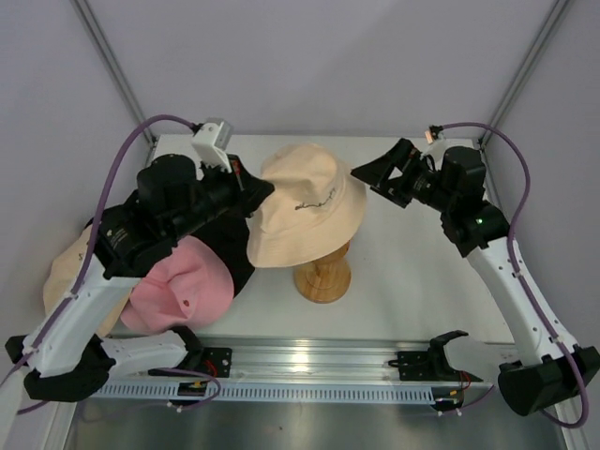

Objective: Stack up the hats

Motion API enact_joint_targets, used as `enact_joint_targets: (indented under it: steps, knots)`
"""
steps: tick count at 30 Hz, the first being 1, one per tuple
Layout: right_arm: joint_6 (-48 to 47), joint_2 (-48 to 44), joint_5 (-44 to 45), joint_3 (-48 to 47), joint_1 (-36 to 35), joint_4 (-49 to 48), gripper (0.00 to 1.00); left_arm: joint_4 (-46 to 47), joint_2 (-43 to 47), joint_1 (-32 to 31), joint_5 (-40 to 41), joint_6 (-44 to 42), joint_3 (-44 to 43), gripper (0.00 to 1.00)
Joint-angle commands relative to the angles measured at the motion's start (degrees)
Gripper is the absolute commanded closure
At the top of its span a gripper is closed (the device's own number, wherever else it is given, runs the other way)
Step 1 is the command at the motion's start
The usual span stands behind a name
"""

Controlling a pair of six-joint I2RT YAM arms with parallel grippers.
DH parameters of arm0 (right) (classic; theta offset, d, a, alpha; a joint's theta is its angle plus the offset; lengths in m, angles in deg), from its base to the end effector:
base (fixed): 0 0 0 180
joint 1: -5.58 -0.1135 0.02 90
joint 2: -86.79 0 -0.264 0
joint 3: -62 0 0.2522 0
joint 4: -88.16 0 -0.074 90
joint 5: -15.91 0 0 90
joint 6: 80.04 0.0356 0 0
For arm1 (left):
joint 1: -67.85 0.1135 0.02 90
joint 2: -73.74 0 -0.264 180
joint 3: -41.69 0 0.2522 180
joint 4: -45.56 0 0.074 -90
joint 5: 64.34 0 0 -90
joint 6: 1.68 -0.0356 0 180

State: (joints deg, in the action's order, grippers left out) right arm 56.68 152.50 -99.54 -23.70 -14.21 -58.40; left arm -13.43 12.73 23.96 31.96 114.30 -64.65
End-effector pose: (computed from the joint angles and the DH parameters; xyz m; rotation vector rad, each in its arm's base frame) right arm 0.2316 0.0996 0.4157 0.1148 1.9548 1.1982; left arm 0.1293 -0.1190 0.4979 0.2116 1.8633 -0.7588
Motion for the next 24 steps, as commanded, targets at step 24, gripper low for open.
enact_joint_targets:
  steps: [24]
  knots:
    - [-6.73,-14.56,-1.96,14.10,18.12,10.29,0.00,15.70,-6.14,-14.64,10.12,0.64,24.19,0.83]
